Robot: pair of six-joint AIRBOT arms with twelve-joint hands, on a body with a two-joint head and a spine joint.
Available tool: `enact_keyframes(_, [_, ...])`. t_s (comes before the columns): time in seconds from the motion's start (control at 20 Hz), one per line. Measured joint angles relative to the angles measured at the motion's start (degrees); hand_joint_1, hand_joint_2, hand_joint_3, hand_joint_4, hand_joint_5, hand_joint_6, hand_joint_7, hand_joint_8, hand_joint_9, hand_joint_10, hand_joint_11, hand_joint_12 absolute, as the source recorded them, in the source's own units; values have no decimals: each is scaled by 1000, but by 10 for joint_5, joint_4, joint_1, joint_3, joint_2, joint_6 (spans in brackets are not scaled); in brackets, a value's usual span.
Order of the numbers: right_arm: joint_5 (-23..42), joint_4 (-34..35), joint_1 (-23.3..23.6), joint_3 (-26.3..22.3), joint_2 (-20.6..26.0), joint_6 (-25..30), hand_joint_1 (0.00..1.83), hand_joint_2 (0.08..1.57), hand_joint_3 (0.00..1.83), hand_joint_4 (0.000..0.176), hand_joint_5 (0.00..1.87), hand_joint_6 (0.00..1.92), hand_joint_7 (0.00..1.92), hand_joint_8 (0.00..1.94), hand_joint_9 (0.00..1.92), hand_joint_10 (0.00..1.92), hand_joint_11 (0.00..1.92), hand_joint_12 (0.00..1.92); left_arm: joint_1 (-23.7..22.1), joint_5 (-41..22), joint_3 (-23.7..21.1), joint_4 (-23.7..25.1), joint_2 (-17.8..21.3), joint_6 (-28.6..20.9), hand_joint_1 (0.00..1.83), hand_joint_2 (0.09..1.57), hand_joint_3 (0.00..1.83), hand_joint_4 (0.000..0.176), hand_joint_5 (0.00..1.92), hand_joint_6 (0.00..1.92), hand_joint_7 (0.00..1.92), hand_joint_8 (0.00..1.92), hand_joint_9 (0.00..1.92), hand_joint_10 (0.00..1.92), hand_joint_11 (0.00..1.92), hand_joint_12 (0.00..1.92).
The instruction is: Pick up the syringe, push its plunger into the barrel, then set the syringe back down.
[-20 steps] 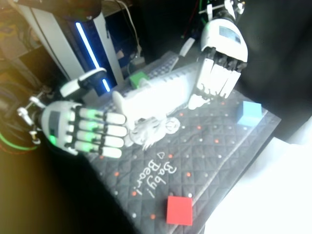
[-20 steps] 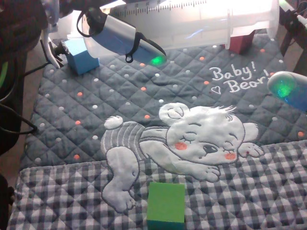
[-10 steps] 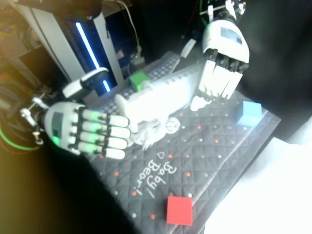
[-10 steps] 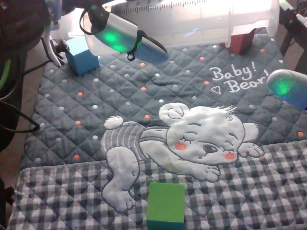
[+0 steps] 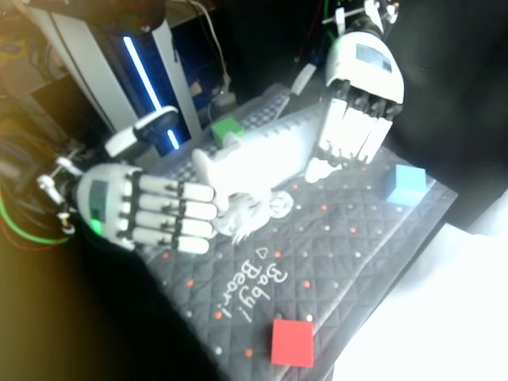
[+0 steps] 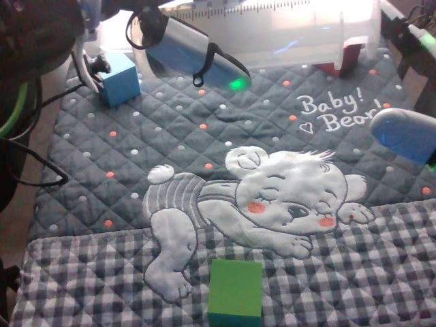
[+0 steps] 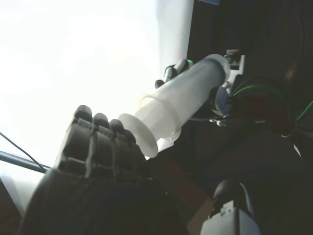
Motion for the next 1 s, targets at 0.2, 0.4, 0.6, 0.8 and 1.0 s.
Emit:
enact_keyframes(0.2, [-3,-5,1,0,-2,1,27,833,0,0,0,0,0,0,0,0,0,0,0,-2,1,2,-1,0,1618,1194,0,0,1311,1921,1585,1921,1688,1921,1700,1921])
enact_keyframes(0.4, [-3,-7,1,1,-2,3,21,842,4,0,0,0,0,0,0,0,0,0,0,-2,3,3,-1,-3,1595,1212,0,0,1339,1921,1580,1921,1672,1921,1695,1921])
enact_keyframes(0.6, [-11,-26,1,3,15,4,0,849,5,0,9,4,0,0,0,0,0,0,3,-10,5,4,2,-13,1577,1211,0,0,1347,1921,1566,1921,1656,1921,1685,1921])
enact_keyframes(0.8, [-19,-49,1,2,31,4,0,840,0,0,0,0,0,0,0,0,0,0,6,-8,4,4,12,-16,1544,1216,0,0,1272,1921,1524,1921,1623,1921,1649,1921])
enact_keyframes(1.0, [-26,-59,1,0,52,4,0,867,9,0,15,6,0,0,0,0,0,0,9,2,4,4,17,-16,1585,1212,0,0,963,1921,1479,1921,1516,1919,1474,1920])
